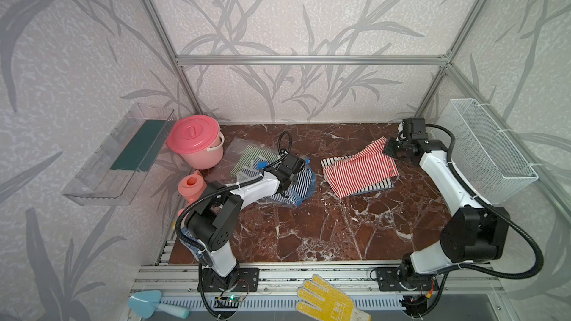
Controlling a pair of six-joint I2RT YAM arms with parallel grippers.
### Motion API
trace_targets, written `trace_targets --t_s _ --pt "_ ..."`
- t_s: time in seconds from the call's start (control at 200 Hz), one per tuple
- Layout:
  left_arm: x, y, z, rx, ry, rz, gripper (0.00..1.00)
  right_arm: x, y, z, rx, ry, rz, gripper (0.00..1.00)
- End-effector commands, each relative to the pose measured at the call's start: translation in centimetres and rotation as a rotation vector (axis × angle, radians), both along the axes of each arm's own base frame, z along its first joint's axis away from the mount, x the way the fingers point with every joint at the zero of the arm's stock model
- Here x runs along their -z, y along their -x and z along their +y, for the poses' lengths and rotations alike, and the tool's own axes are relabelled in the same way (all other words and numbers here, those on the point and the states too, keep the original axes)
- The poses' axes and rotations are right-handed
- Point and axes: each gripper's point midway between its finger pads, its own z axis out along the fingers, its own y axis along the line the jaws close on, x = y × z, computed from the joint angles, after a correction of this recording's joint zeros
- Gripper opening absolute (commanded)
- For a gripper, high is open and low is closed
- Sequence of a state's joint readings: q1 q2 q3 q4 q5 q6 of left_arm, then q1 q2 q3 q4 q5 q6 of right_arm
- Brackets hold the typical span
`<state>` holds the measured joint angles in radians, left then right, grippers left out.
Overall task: Take the tank top out of the vacuum bag
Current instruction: Take out the tank top from the vacuum bag.
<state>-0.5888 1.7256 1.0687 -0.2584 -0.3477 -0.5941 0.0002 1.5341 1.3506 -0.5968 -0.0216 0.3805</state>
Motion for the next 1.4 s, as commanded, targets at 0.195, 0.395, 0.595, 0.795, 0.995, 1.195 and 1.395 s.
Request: trace_targets --t_s 0.195,0.395,0.595,0.795,0.995,1.195,1.395 --pt "-1.5 0.0 0.3 -0.009 -0.008 -0.011 0.00 2.4 -0.9 -1.6 0.030 -0.011 0.027 0.00" --pt "-2.4 0.1 -1.4 0.020 0.028 -0.016 0.00 4.6 -1.4 -2.3 0.044 -0.009 0.074 0.00" --pt "-3.0 0.4 -3.5 0.064 0.028 -0.010 0.00 6.5 -1.9 -2.5 0.045 -0.033 0.117 0.00" --pt "-6.0 0.9 -5.4 0.110 0.043 -0.029 0.18 9.0 -1.7 -3.1 0.052 -0.071 0.192 0.00" --pt "-8.2 1.1 -7.7 0.177 0.079 -0.027 0.48 9.5 -1.6 -3.5 0.050 -0.088 0.218 0.55" --pt "-8.9 0.7 -11.2 0.280 0.137 -0.006 0.53 7.4 -2.4 -3.6 0.028 -0.078 0.159 0.65" --pt "-7.5 -1.3 -16.7 0.419 0.186 0.060 0.52 7.4 -3.7 -3.8 -0.016 -0.042 0.165 0.70"
